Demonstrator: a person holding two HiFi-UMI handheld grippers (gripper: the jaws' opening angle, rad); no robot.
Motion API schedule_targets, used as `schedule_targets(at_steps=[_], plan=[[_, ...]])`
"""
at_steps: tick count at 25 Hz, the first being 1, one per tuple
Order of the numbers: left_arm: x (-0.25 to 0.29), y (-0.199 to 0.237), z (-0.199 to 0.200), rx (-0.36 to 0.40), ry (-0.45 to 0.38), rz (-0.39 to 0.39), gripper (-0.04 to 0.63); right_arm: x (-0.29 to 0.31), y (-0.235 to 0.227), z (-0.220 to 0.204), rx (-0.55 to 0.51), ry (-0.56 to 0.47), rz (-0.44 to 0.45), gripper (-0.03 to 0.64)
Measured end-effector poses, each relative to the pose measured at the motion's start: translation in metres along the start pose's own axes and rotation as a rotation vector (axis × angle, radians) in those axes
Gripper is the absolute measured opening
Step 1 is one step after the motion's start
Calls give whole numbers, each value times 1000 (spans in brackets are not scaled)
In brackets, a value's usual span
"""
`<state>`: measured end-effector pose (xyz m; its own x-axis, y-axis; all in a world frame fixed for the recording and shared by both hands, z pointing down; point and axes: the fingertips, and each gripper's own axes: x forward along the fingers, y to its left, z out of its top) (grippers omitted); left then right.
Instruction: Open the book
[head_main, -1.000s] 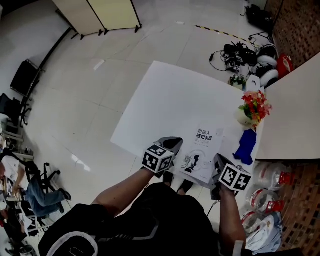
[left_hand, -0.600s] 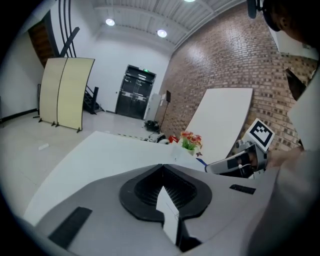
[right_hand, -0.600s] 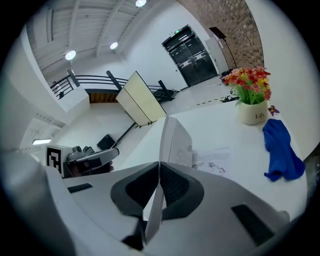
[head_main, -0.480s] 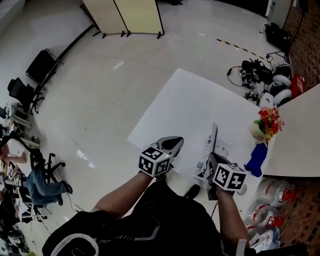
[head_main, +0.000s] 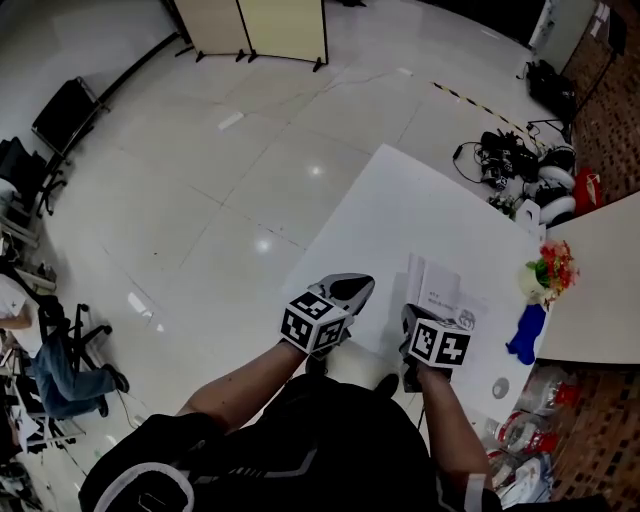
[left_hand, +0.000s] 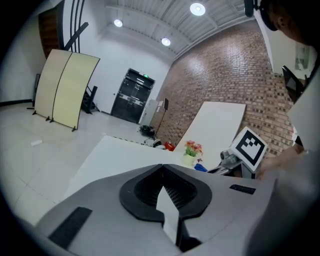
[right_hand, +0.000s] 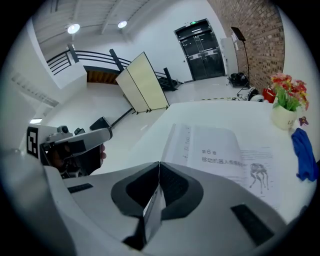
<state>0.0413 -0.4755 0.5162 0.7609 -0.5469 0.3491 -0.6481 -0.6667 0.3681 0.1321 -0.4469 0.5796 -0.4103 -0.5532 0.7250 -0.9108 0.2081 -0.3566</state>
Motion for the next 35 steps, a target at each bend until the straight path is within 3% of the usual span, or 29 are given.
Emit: schedule_targets(at_steps=[3, 9, 14, 19, 25, 30, 33, 35], plan=[[-18, 22, -3, 0, 14, -9, -2, 39, 22, -9, -12, 53, -20, 6], [-46, 54, -15, 14, 53, -16, -2, 108, 21, -55, -13, 186, -107, 6], [-62, 72, -19, 12, 57, -1, -2, 126, 20, -64, 14, 182, -122, 8], [-64, 78, -19, 1, 48, 6, -2, 129, 20, -58, -29, 170, -129, 8], [-55, 68, -13, 11, 41, -14, -2, 102, 13, -35, 15, 56, -114, 8], [-39, 51, 7, 35, 10, -52, -2, 33, -10, 15, 97, -172, -95, 8], [-23, 35, 22, 58, -20, -74, -2, -25, -42, 43, 84, -311, -138, 8], [-12, 23, 28, 59, -33, -79, -2, -51, -68, 47, 42, -329, -194, 8]])
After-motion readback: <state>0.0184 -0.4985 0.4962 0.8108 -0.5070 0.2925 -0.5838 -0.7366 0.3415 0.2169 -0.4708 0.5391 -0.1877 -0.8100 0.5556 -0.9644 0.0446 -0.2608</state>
